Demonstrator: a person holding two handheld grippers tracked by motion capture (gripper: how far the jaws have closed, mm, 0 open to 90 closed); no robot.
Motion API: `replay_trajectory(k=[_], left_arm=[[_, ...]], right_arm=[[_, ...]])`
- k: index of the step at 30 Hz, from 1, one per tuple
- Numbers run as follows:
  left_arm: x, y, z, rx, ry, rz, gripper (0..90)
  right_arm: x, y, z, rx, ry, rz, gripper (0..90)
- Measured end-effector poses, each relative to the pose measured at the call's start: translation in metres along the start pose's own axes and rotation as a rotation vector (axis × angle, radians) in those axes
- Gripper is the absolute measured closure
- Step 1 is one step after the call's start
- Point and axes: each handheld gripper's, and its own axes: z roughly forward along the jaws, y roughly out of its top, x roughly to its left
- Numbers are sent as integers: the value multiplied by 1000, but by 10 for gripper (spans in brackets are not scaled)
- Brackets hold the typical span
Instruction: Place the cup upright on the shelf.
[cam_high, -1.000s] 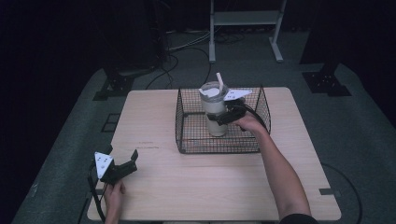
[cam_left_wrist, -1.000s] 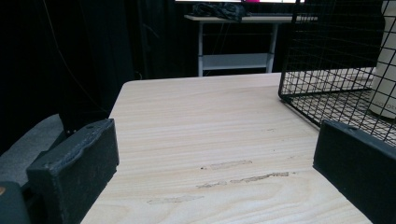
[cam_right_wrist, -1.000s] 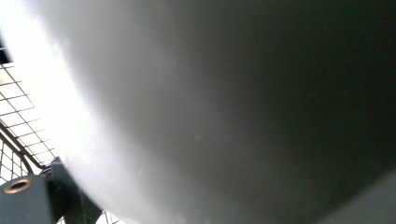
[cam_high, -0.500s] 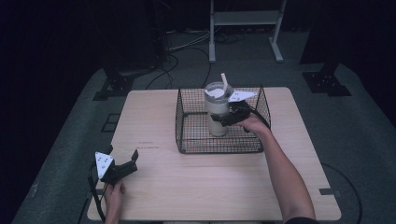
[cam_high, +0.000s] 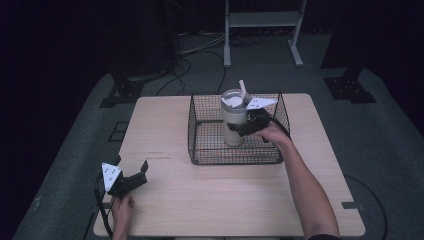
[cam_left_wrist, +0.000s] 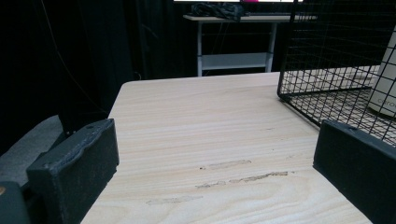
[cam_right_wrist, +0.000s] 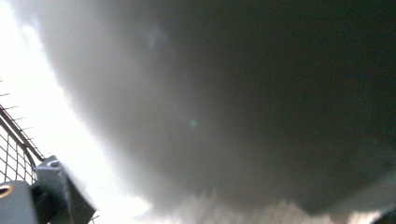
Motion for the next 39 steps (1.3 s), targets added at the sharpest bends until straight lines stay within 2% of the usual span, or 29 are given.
replay_trajectory(k=[9,14,22,30,39], left_arm=[[0,0,0,-1,1,-1,0],[0,0,0,-1,0,0,0],[0,0,0,-1,0,0,0],[0,0,0,-3,1,-1,0],[0,0,0,-3,1,-1,0]], right_arm=[[2,2,-2,-8,-14,-22,2],[2,3,-4,-9,-11,-8,0],[3,7,-7,21,-8,-2,0],[4,10,-11,47,-12,-16,0],[6,10,-15,56,-21,16,0]])
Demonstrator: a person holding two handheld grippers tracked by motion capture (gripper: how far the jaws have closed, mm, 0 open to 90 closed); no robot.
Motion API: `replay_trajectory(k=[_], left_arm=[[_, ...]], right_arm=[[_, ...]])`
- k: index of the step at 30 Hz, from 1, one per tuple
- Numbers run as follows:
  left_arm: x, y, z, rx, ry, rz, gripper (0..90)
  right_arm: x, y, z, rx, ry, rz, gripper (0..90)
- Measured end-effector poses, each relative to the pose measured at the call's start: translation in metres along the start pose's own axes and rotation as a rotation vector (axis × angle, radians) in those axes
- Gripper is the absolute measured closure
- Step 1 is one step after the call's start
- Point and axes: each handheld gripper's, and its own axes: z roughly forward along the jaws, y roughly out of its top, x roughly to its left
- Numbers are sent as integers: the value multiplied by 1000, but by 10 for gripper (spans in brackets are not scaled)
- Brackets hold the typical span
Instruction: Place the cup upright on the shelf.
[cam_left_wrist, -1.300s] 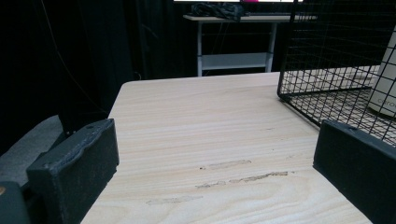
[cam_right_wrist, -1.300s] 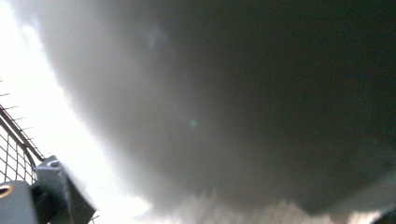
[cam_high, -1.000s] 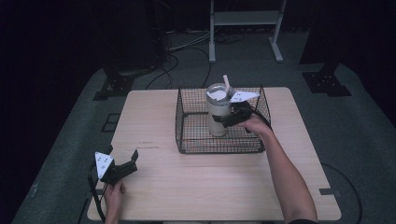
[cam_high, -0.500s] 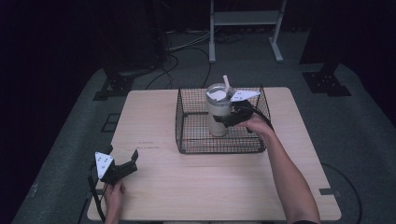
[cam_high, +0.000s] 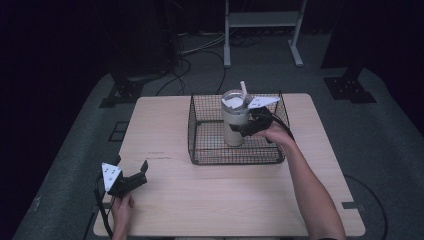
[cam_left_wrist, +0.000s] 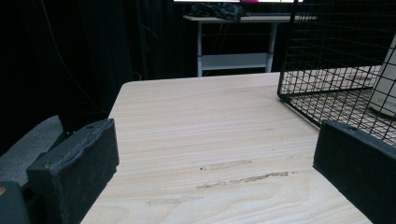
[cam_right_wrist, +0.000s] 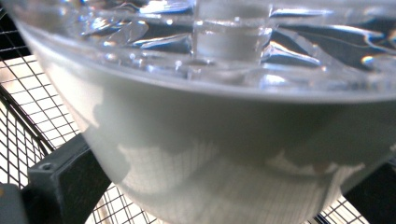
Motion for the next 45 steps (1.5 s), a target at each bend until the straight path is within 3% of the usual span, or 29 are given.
replay_trajectory(k=[10,15,24,27,36,45], left_arm=[[0,0,0,0,-1,2,0],[0,0,0,0,0,3,0],[-1,0,0,-1,0,5,0],[-1,0,0,1,-1,4,0],[-1,0,0,-1,3,6,0],[-2,0,0,1,4,11,0]], right_arm=[[5,2,-7,31,-31,2,0],[5,6,-19,-7,-47,22,0],[13,10,-28,39,-65,14,0],[14,9,-30,81,-68,34,0],[21,1,-49,64,-102,111,0],[35,-9,-70,61,-99,110,0]])
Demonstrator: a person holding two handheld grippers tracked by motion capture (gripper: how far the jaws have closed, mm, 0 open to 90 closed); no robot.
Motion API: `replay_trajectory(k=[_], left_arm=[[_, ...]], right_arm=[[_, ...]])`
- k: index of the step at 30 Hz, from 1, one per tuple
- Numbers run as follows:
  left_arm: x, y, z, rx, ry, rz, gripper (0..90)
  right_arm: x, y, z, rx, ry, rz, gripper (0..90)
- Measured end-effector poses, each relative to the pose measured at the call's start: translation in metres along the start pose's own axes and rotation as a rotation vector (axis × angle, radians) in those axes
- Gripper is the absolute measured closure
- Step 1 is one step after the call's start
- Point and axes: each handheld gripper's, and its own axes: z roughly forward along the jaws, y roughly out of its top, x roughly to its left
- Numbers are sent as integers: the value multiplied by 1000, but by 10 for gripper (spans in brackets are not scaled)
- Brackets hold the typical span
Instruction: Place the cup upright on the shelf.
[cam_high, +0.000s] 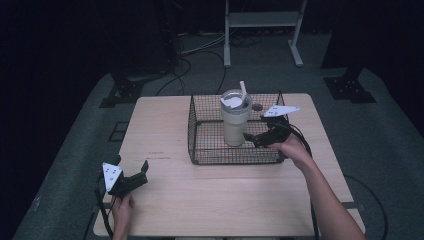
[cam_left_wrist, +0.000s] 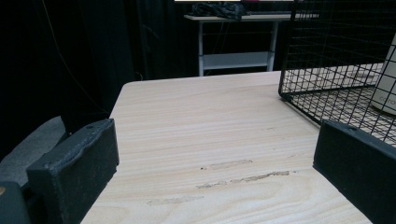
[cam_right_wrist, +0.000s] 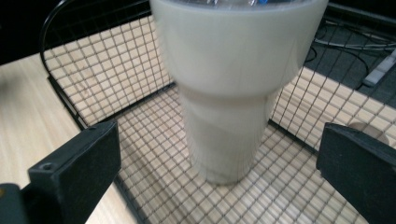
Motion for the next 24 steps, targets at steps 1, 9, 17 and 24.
replay_trajectory(k=[1,9,17,24], left_arm=[[0,0,0,1,-1,2,0],[0,0,-1,4,-3,2,0],[0,0,-1,1,-2,-1,0],[0,0,0,1,-5,-1,0]], right_arm=[[1,-2,-3,0,-5,-2,0],[9,-13,-20,-15,5,-5,0],[12,-18,-27,-5,8,-13,0],[14,-28,-34,11,-2,-26,0]])
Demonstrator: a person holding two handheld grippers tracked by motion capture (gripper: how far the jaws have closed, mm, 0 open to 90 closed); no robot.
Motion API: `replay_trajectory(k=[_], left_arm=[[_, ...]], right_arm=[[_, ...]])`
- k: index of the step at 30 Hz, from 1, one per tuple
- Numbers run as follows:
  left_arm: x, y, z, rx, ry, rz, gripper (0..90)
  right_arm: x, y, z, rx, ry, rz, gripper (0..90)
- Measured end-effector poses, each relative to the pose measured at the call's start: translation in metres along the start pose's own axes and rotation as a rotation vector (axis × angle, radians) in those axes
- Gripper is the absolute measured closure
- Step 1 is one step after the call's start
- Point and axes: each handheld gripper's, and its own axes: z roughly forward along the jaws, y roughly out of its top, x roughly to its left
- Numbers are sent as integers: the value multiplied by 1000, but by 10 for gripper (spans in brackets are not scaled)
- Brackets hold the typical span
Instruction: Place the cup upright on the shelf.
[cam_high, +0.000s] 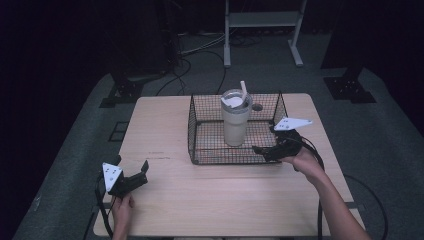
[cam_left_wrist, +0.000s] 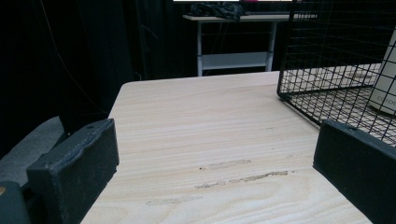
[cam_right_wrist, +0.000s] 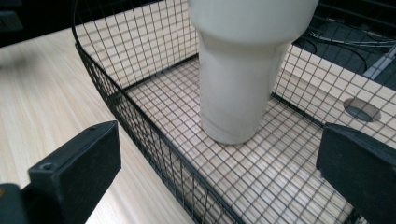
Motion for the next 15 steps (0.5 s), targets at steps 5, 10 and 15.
replay_trajectory(k=[5,10,15], left_arm=[[0,0,0,4,-2,4,0],[0,0,0,3,-4,4,0],[0,0,0,2,-4,0,0]], right_arm=[[5,-7,-6,0,7,-5,0],[8,-13,-10,2,8,-9,0],[10,-16,-16,0,13,-3,0]])
